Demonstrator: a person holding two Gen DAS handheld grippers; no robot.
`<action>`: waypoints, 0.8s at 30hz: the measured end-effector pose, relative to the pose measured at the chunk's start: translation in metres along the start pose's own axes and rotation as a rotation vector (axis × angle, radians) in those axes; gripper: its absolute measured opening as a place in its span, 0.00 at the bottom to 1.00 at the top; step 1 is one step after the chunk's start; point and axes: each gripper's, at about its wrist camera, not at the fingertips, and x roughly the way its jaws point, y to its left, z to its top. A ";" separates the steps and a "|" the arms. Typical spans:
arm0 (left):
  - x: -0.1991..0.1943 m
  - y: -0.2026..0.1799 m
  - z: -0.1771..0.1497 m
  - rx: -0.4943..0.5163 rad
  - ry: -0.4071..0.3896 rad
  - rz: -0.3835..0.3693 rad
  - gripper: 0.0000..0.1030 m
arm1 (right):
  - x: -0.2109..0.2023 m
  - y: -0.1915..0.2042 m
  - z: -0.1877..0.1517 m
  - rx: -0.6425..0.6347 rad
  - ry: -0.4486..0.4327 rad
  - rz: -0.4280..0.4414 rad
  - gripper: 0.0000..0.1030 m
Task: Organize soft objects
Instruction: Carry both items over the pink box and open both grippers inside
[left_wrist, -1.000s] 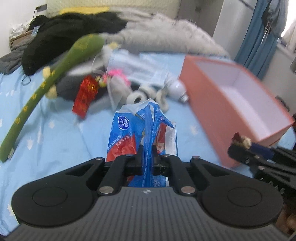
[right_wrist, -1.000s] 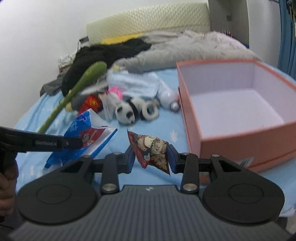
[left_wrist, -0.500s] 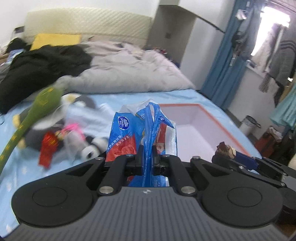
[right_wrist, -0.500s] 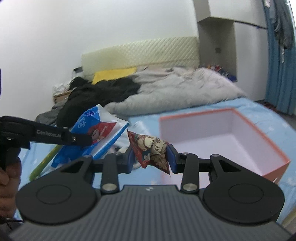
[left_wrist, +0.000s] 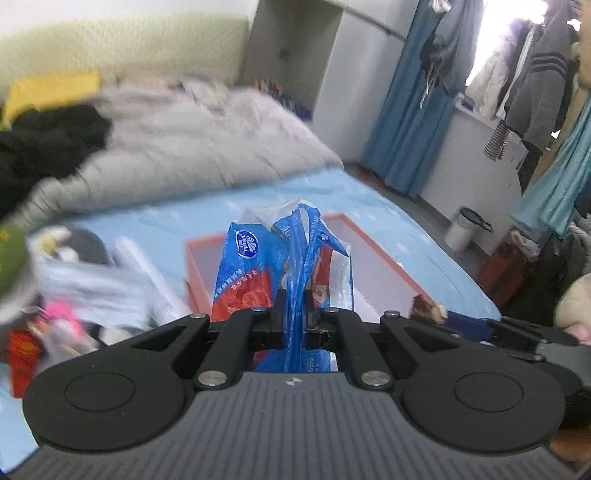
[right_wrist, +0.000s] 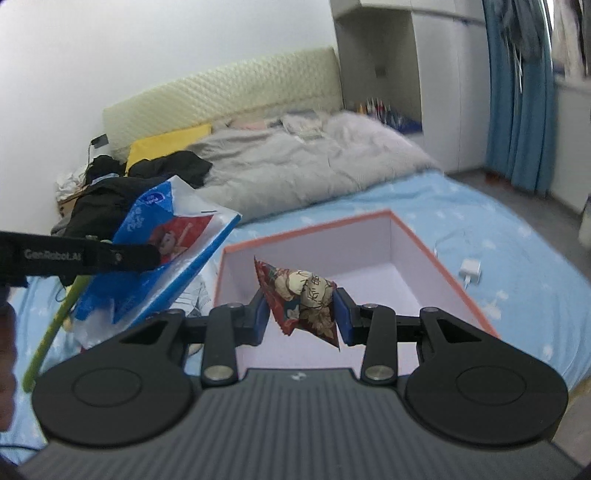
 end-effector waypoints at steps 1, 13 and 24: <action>0.010 0.003 0.005 -0.012 0.018 -0.017 0.07 | 0.007 -0.005 0.002 0.006 0.023 0.001 0.40; 0.113 0.007 0.035 -0.083 0.243 -0.008 0.07 | 0.071 -0.051 0.001 0.081 0.254 -0.045 0.40; 0.139 0.008 0.026 -0.110 0.321 0.002 0.47 | 0.087 -0.075 -0.009 0.110 0.324 -0.065 0.49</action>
